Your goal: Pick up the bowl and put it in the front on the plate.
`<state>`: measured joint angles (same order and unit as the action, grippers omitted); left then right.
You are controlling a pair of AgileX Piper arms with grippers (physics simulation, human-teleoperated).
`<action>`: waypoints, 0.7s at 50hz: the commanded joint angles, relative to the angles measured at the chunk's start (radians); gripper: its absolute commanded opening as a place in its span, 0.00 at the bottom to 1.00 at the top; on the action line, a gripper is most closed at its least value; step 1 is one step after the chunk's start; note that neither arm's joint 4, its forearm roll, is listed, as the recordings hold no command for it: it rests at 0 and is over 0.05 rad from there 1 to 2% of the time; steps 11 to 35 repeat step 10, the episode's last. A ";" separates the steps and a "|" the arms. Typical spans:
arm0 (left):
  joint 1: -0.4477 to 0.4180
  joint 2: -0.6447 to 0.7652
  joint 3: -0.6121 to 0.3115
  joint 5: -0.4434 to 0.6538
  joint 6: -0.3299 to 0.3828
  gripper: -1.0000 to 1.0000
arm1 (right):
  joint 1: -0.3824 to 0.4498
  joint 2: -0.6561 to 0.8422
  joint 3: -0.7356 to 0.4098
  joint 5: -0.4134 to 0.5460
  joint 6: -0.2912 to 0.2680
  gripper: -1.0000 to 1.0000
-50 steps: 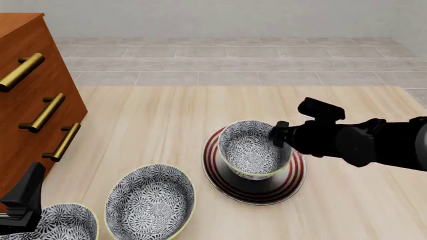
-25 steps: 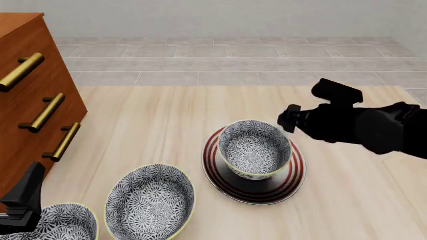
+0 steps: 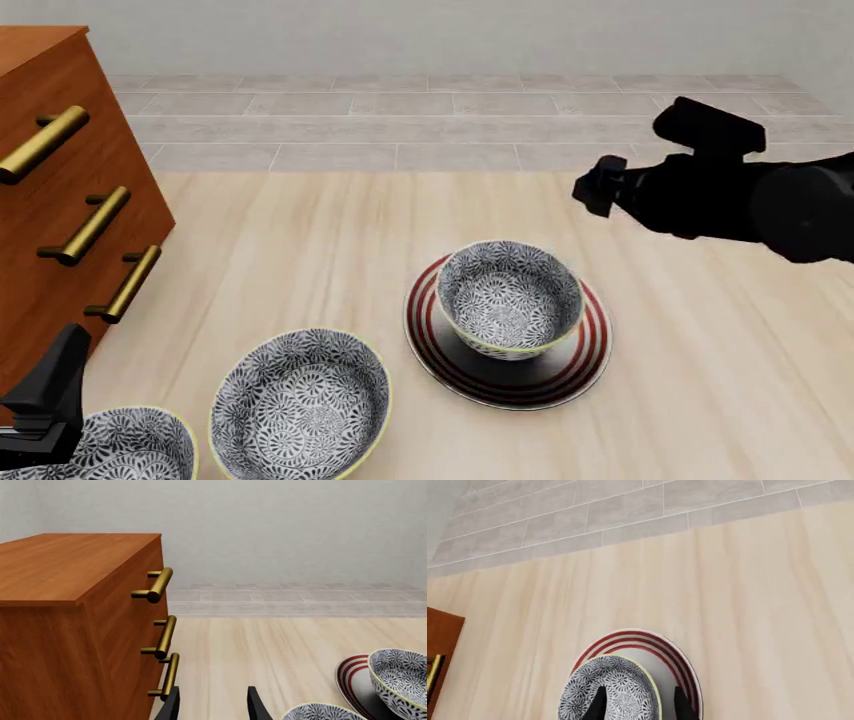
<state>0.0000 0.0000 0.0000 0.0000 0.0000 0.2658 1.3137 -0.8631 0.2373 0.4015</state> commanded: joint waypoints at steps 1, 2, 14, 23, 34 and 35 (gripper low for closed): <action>0.000 0.000 0.000 0.000 0.000 1.00 | -0.011 -0.035 -0.026 0.012 -0.003 1.00; 0.000 0.000 0.000 0.000 0.000 1.00 | -0.012 -0.040 -0.024 0.011 0.000 1.00; 0.000 0.000 0.000 0.000 0.000 1.00 | -0.029 -0.080 -0.037 0.015 0.010 1.00; 0.000 0.000 0.000 0.000 0.000 1.00 | -0.029 -0.080 -0.037 0.015 0.010 1.00; 0.000 0.000 0.000 0.000 0.000 1.00 | -0.029 -0.080 -0.037 0.015 0.010 1.00; 0.000 0.000 0.000 0.000 0.000 1.00 | -0.029 -0.080 -0.037 0.015 0.010 1.00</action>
